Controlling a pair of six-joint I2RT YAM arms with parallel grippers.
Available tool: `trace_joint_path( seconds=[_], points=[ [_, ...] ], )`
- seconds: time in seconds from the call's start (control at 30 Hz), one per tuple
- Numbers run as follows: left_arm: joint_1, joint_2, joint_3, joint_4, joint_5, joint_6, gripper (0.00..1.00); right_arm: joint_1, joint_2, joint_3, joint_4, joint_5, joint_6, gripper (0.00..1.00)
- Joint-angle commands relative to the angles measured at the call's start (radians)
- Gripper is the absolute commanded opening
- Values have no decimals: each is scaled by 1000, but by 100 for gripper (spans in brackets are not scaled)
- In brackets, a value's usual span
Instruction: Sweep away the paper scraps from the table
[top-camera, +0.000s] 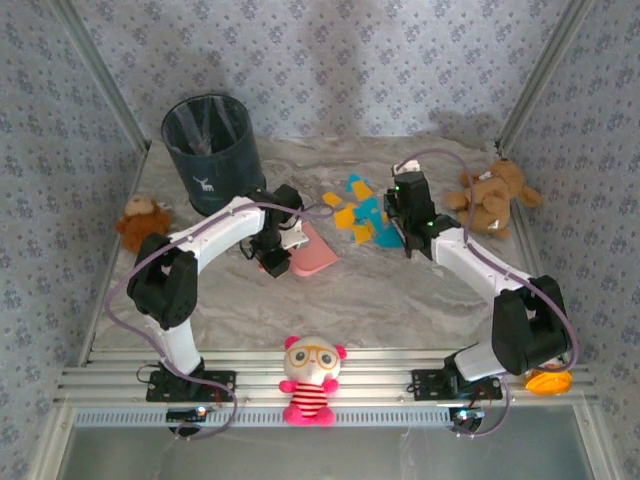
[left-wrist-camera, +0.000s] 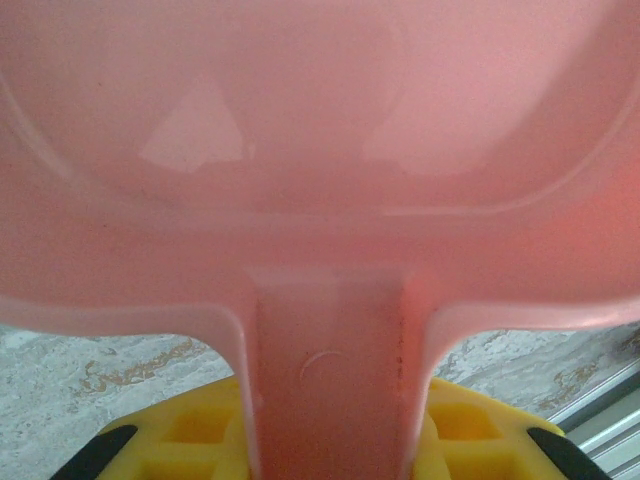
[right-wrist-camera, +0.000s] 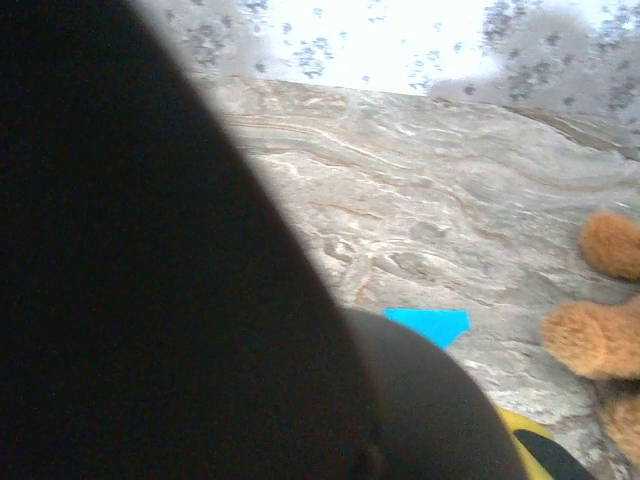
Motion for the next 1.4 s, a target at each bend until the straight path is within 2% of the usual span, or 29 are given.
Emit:
trace_joint_path(
  seconds=[0.0,0.3,0.6,0.87,0.97,1.13,1.37],
  points=[
    [4,20,-3,-16,-10,27,0,27,-8,-9,-97,-128,0,0],
    [-6,13,-34,-16,4,63,0,39,-98,-19,-81,-136,33,0],
    [-19,31,-30,-37,14,80,0,40,-138,-52,-79,159,143,0],
    [-39,98,-2,-51,15,71,0,41,-73,-37,-17,234,150,0],
    [-40,105,2,-58,3,67,0,41,-33,-17,5,216,131,0],
    [-40,101,14,-55,11,59,0,67,16,-3,27,116,104,0],
    [-38,118,40,-59,8,44,0,104,28,-4,7,18,92,0]
  ],
)
